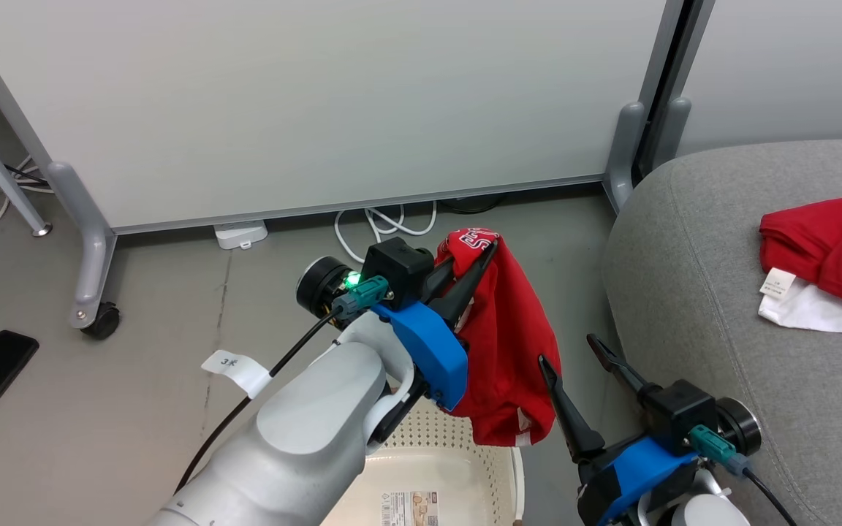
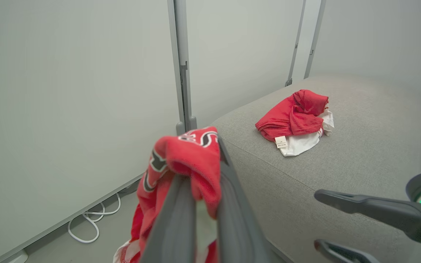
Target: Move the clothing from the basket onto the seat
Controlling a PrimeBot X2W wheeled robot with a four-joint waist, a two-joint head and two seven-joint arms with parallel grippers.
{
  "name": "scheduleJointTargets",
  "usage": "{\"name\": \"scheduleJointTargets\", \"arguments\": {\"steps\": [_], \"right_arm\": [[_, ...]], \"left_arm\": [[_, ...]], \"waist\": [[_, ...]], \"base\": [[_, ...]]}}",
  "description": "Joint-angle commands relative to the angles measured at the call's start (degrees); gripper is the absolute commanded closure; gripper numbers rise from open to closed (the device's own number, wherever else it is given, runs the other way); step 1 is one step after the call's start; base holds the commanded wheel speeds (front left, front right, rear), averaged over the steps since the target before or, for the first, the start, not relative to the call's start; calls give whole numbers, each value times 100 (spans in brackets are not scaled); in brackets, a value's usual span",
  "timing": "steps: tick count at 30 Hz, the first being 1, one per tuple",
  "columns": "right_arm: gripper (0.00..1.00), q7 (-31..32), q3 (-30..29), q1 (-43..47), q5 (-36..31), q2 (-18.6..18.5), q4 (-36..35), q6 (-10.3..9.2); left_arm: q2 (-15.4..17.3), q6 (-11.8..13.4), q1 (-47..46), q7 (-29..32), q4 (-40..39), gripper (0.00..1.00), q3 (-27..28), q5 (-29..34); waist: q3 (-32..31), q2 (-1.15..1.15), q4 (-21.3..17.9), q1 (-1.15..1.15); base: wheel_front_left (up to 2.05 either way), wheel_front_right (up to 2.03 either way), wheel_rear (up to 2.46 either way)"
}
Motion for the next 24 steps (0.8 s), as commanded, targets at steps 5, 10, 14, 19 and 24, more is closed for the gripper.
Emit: {"name": "scheduleJointTargets", "arguments": {"steps": [5, 10, 14, 19, 24], "right_arm": [[0, 97, 29, -288, -72, -2, 189, 1], [0, 145, -12, -652, -94, -2, 629, 1], [0, 156, 26, -961, 105, -2, 1092, 1], [0, 130, 171, -1389, 199, -1, 1762, 1], [0, 75, 382, -1854, 308, -9, 2434, 1]], "left_arm": [[17, -9, -76, -30, -46, 100, -51, -22], [12, -10, -40, -49, -147, 100, -119, -58], [7, -10, -49, -51, -235, 100, -212, -93], [2, -9, -105, -43, -321, 100, -284, -134], [1, -9, -155, -32, -416, 100, -368, -171]], "waist": [[33, 0, 25, 0], [67, 0, 83, 0], [78, 0, 143, 0], [89, 0, 206, 0], [110, 0, 252, 0]], "base": [[0, 0, 0], [0, 0, 0], [0, 0, 0], [0, 0, 0], [0, 0, 0]]}}
